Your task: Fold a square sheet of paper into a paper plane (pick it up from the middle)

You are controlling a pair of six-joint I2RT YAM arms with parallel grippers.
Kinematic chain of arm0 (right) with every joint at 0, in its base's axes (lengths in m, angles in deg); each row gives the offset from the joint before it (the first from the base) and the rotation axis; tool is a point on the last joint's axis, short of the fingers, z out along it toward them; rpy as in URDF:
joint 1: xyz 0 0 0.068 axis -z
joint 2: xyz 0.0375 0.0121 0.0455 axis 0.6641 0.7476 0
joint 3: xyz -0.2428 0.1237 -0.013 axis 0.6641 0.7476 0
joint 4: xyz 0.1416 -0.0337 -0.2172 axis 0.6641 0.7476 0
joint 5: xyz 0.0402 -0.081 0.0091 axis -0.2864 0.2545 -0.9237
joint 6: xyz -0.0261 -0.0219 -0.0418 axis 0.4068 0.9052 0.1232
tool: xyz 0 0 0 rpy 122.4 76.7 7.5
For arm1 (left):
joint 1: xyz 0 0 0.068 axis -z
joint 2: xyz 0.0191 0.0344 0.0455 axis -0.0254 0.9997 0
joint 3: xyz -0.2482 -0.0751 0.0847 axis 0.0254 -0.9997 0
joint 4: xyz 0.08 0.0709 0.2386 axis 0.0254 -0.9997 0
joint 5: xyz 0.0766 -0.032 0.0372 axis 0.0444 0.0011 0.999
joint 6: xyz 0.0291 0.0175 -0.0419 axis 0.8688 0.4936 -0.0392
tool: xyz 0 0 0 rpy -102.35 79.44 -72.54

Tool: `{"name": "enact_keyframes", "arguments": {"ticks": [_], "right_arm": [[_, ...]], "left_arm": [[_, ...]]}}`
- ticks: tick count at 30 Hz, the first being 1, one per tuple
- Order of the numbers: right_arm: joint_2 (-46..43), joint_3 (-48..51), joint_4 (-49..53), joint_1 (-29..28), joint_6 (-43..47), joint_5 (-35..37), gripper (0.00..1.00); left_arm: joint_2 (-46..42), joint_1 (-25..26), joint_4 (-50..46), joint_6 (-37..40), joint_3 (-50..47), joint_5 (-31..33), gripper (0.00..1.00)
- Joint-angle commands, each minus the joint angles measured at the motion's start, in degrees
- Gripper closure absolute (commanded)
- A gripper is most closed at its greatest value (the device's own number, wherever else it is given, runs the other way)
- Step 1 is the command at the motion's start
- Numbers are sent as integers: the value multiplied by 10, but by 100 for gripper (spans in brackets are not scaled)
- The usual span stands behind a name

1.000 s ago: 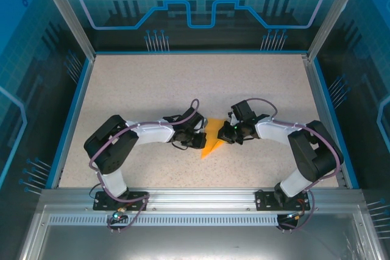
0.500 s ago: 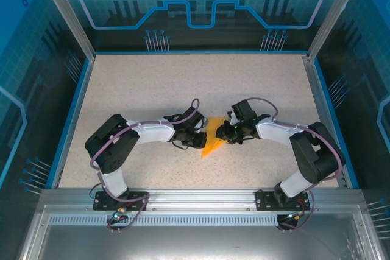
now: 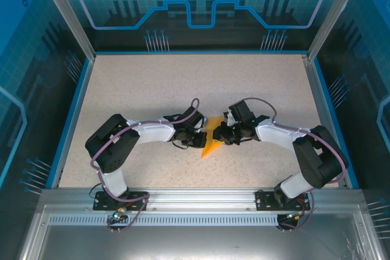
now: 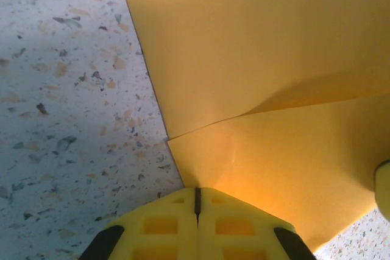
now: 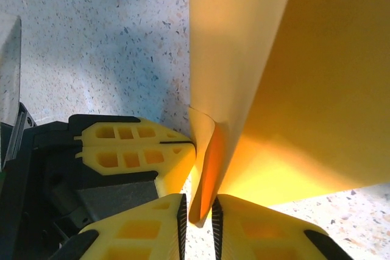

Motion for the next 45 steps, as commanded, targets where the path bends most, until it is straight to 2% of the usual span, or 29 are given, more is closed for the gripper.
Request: {"name": "enact_keyframes", "arguments": {"ticks": [1,16,45], "right_arm": [[3,-3,4,-11,-7,-18,81],[49,-30,-24,-17,-13,-29,87],[128,-70,-40,-20,-6,-29,87]], "left_arm": [[23,1,11,3,5,-8,100],[22,1,21,1,-1,-15,100],[3,-3,68,-16,-44,-35,100]]}}
